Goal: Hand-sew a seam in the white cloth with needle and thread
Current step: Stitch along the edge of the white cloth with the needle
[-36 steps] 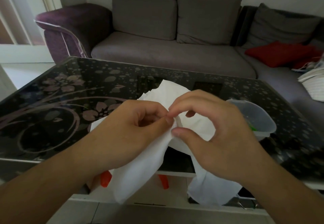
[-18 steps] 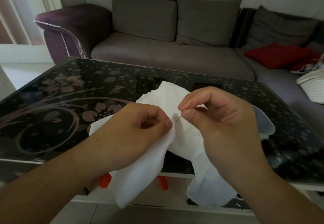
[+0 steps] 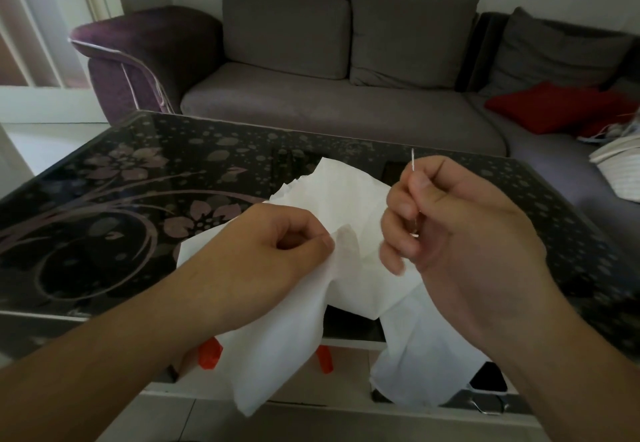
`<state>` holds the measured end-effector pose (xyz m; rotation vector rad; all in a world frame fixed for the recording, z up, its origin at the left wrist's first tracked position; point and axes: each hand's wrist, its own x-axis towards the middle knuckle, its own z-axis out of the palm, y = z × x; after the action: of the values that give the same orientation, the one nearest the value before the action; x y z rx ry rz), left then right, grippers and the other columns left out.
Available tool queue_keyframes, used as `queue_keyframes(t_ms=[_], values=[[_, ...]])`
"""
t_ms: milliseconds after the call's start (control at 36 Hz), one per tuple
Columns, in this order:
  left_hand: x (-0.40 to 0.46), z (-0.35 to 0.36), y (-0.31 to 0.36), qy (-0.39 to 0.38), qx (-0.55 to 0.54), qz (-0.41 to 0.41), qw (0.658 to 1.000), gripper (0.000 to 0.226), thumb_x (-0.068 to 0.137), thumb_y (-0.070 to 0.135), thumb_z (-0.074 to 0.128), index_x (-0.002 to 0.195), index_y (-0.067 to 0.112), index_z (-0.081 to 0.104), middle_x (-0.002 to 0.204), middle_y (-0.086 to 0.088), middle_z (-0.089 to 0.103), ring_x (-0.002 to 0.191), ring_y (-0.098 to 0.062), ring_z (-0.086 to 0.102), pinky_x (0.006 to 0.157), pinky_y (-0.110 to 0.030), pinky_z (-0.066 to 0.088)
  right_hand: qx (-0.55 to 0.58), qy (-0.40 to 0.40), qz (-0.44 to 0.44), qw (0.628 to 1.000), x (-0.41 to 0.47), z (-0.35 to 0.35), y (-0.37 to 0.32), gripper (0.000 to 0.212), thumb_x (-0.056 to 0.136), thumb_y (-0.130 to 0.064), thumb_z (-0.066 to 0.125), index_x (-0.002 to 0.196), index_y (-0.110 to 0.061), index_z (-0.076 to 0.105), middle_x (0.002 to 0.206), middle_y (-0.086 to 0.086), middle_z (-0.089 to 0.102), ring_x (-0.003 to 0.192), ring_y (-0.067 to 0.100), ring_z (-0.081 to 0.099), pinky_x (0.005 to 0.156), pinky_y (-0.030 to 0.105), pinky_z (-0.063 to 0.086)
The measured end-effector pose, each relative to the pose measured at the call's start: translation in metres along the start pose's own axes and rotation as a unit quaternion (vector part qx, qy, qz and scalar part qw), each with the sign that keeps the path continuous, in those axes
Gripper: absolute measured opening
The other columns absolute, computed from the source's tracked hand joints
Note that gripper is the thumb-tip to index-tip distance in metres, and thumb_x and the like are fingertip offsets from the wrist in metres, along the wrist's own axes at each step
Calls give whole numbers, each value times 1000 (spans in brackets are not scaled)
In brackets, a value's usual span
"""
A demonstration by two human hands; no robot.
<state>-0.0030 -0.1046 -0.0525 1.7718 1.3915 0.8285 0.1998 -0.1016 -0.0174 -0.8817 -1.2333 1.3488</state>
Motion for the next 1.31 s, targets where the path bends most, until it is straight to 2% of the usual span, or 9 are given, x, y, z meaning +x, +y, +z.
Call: queue_keyframes(t_ms=[56,167,222,389,611,833,972,1139,1306], values=[[0,1,1,3,-1,-1,1000,23,102,34,59,87,31,77,80,24,73,76,7,67,71,-13,43,-101,11,2,995,2,-1,1,22,105,-10,48,85,-10,55,68,5,48,50,15,39,44,25,35],[1,2,1,5,-4,-1,1000,24,102,35,59,86,31,77,86,20,75,82,3,69,76,-18,47,-374,52,-9,926,2,1,6,12,99,-23,63,89,-28,65,67,-4,63,55,5,54,52,17,44],[0,2,0,6,-3,-3,1000,24,102,35,59,87,31,77,86,20,74,82,3,69,76,-17,46,-423,17,-25,906,0,3,8,9,94,-27,70,90,-31,65,61,-6,57,53,3,52,51,13,45],[1,3,-1,12,6,-8,1000,24,103,37,58,89,33,77,85,22,72,83,4,67,75,-16,45,-549,-10,-28,835,1,1,13,14,89,-41,76,79,-37,67,53,-15,52,51,1,50,51,19,42],[3,3,-1,14,14,-6,1000,23,102,39,58,86,34,75,85,25,71,83,6,66,76,-17,45,-467,32,-90,879,1,-3,6,17,91,-25,77,75,-30,72,46,-5,46,43,7,43,46,10,41],[2,3,-3,17,16,4,1000,13,101,42,57,100,42,70,91,26,71,87,9,65,69,-10,45,-335,83,-77,935,4,-4,1,10,89,-22,77,79,-26,76,56,8,52,51,14,44,60,33,51],[-2,4,2,-1,13,36,999,18,100,45,56,114,56,60,85,22,69,81,6,63,58,-6,44,-323,104,-65,938,6,-2,3,9,89,-25,76,82,-30,76,65,13,60,54,15,48,61,33,53],[-1,6,4,-6,33,61,998,15,99,43,57,100,49,71,84,22,67,80,3,62,59,-8,44,-308,122,-80,940,6,-3,3,8,89,-26,76,82,-30,76,66,15,61,55,19,48,59,32,51],[1,5,2,-1,36,56,998,15,98,44,57,97,46,72,92,21,71,89,0,65,65,-8,43,-279,166,-83,942,6,-8,0,11,93,-22,71,83,-26,75,53,-5,57,50,6,47,59,29,51]])
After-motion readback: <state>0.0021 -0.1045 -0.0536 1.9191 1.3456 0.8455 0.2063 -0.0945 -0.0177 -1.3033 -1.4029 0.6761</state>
